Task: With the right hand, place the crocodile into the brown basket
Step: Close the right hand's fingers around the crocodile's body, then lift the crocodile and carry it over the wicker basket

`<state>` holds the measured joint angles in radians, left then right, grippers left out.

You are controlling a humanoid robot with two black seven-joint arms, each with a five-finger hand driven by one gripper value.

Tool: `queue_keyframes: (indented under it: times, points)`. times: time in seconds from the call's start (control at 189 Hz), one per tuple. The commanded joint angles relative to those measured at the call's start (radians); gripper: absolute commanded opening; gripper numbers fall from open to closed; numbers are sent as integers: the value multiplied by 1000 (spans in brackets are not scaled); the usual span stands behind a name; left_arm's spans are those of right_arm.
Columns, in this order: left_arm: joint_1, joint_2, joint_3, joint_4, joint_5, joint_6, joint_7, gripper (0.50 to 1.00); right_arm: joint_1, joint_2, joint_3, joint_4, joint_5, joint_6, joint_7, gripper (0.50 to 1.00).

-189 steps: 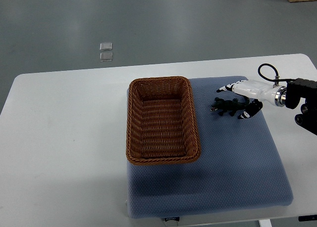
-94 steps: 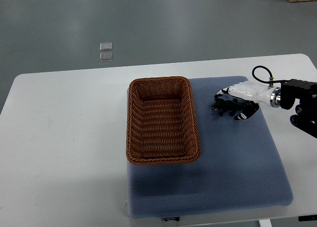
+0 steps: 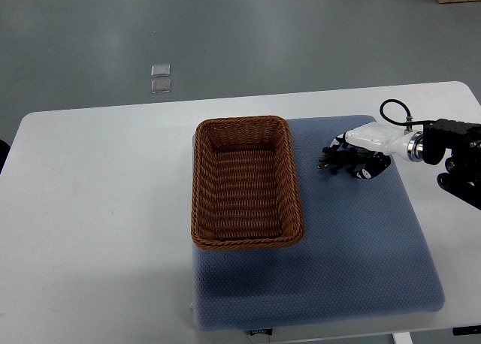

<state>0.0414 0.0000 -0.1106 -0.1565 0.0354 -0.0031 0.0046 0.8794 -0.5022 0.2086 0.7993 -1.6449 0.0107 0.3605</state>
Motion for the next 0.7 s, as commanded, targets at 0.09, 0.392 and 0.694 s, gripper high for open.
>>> queue_keyframes:
  times: [0.09,0.392,0.694]
  points:
    - [0,0,0,0,0,0,0,1000,0,2,-3,-2,0,-12,0,707]
    - [0,0,0,0,0,0,0,1000,1,-1,-2,-11,0,-46,3,562]
    - [0,0,0,0,0,0,0,1000,23,-24,6,-11,7,-87,11,519]
